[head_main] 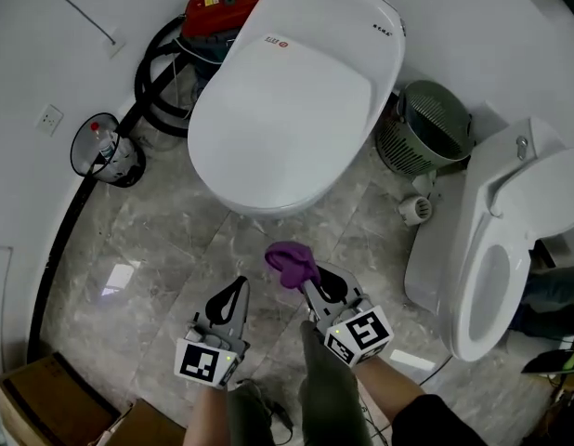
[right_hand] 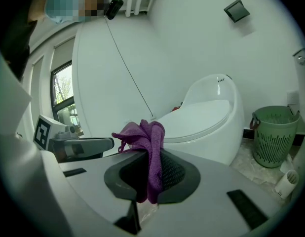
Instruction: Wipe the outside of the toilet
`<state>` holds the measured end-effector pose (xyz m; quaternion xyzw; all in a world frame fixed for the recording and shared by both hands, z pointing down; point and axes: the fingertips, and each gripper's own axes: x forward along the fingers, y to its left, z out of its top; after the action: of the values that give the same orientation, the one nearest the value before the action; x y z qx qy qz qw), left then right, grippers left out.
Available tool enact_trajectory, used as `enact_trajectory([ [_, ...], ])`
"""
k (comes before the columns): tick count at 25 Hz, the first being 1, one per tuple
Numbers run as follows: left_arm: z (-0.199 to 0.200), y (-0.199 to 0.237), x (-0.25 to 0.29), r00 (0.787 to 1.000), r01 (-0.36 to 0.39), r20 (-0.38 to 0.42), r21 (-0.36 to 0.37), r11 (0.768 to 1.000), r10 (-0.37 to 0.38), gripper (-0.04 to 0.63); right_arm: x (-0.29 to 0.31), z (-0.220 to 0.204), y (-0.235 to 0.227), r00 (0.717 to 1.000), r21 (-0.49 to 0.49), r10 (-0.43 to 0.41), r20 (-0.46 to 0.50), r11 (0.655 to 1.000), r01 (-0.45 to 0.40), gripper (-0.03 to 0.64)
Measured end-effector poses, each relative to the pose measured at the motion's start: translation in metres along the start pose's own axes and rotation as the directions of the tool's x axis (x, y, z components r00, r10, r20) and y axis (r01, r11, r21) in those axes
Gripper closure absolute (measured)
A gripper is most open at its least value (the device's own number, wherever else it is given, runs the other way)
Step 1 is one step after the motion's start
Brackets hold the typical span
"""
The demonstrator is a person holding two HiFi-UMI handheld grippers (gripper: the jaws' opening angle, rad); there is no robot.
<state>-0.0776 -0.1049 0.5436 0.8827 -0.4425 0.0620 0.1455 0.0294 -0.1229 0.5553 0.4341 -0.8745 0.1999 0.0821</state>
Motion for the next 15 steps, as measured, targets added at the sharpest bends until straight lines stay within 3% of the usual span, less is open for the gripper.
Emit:
enact_trajectory([
  [3, -0.02, 0.013, 0.016, 0.998, -0.015, 0.056, 0.045, 0.999, 0.012, 0.591, 0.017, -0.013, -0.007, 0.998, -0.04, 0.034, 0.049, 0.999, -0.032, 0.577],
  [9, -0.074, 0.028, 0.039, 0.998, 0.004, 0.069, 0.072, 0.997, -0.009, 0.591, 0.053, -0.043, -0.027, 0.988, -0.034, 0.079, 0.13, 0.997, -0.075, 0.577],
  [15, -0.086, 0.028, 0.061, 0.991, 0.018, 0.128, 0.131, 0.991, -0.035, 0.591, 0.069, -0.058, -0.043, 0.98, -0.112, 0.105, 0.167, 0.99, -0.087, 0.577],
])
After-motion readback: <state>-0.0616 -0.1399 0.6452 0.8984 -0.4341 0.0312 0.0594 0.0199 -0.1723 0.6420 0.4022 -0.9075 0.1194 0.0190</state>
